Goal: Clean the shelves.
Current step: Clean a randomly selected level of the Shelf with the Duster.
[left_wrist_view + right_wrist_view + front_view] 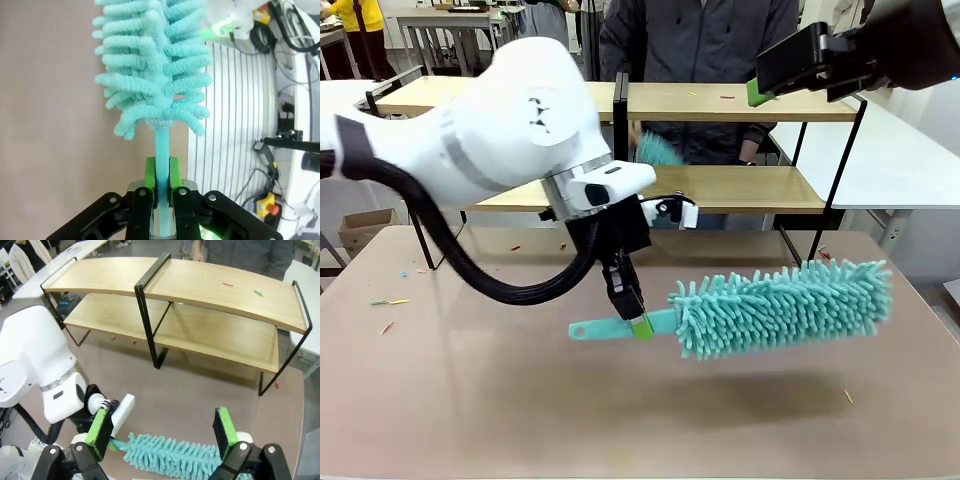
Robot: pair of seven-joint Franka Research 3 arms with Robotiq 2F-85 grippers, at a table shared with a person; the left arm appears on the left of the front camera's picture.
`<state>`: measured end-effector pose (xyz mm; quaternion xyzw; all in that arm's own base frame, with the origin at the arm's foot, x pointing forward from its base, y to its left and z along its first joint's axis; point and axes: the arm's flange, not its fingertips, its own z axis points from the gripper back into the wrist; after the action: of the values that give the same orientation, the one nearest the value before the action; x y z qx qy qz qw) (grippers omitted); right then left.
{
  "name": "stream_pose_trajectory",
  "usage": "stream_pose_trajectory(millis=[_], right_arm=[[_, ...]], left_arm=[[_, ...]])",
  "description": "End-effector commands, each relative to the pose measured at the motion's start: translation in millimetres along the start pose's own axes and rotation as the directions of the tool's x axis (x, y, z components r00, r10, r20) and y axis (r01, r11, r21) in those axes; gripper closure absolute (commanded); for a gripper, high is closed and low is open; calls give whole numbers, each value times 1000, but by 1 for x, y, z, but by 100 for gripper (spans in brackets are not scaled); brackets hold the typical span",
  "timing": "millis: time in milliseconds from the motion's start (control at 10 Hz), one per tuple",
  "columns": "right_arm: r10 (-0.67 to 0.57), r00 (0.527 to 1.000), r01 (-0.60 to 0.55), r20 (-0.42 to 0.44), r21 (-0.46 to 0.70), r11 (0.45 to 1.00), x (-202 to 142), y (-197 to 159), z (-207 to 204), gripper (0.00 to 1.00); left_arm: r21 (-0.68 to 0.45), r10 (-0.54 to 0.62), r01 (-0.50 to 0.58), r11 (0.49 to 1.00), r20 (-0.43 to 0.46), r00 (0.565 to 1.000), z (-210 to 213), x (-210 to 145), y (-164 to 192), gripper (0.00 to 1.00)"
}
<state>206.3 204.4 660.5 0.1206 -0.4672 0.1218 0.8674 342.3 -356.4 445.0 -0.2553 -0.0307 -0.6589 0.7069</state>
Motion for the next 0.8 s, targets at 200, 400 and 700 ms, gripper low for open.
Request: stream_pose_trajectory(millis=[200, 400, 700], right_arm=[[-7, 1000, 7, 1, 1, 1000, -1, -1, 0, 0], [-7, 1000, 7, 1, 1, 1000, -1, -1, 0, 0], [-7, 1000, 7, 1, 1, 1000, -1, -1, 0, 0]], left_arm=[[135, 21, -49, 990, 196, 980, 9, -78, -39, 88], [185, 100, -176, 967, 356, 929, 36, -124, -53, 88], [201, 76, -223, 954, 555, 828, 75, -190, -81, 88]])
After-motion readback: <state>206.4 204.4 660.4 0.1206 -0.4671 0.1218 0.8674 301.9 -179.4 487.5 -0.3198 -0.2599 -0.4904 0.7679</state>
